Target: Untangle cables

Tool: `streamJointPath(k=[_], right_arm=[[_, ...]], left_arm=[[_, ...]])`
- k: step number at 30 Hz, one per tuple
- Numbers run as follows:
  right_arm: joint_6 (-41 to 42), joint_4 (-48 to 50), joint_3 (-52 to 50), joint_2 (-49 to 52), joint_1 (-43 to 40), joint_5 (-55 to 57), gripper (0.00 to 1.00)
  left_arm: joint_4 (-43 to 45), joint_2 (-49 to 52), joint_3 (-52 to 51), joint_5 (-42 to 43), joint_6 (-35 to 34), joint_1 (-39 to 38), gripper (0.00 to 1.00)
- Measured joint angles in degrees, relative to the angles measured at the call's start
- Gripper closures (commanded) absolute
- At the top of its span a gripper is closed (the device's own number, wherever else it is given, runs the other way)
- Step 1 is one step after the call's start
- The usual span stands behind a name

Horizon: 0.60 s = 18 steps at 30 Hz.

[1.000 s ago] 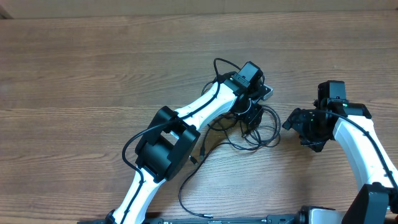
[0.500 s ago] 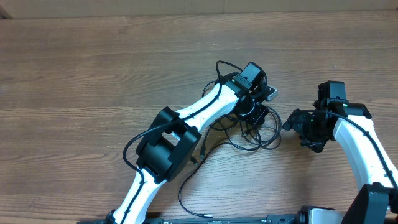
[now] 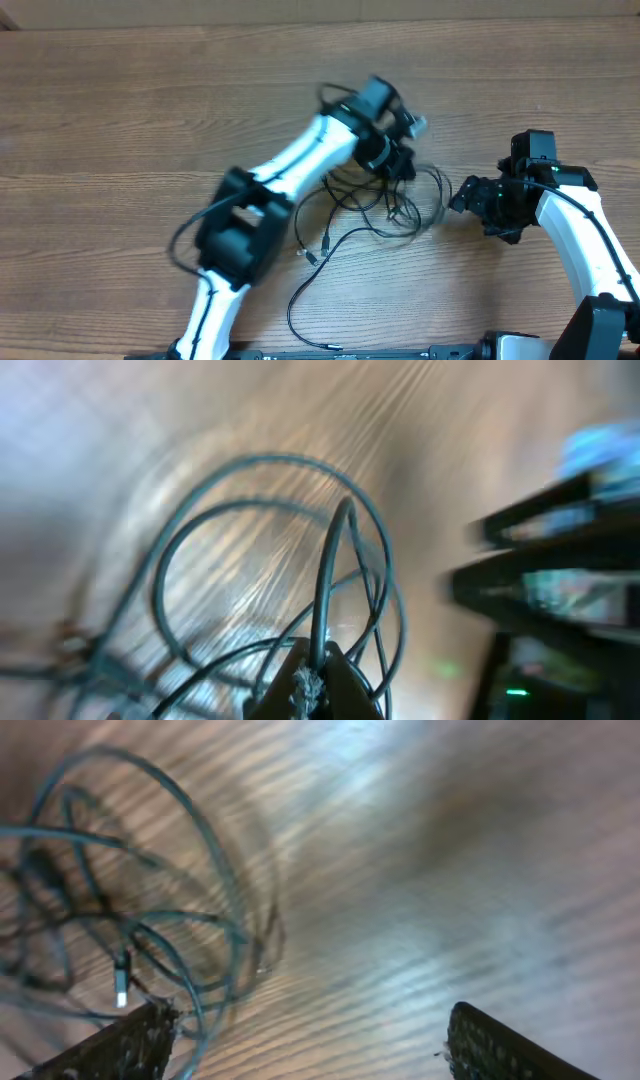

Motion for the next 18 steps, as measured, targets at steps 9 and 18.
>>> streamJointPath(k=[9, 18], right_arm=[[-5.7, 3.6, 0.0, 0.0, 0.0, -10.0, 0.15], [-6.6, 8.7, 0.0, 0.0, 1.7, -19.8, 0.15]], left_arm=[[-1.8, -15.4, 0.2, 9.0, 0.1, 7.5, 0.96], [-7.9, -15.7, 0.2, 8.0, 0.6, 6.5, 0.96]])
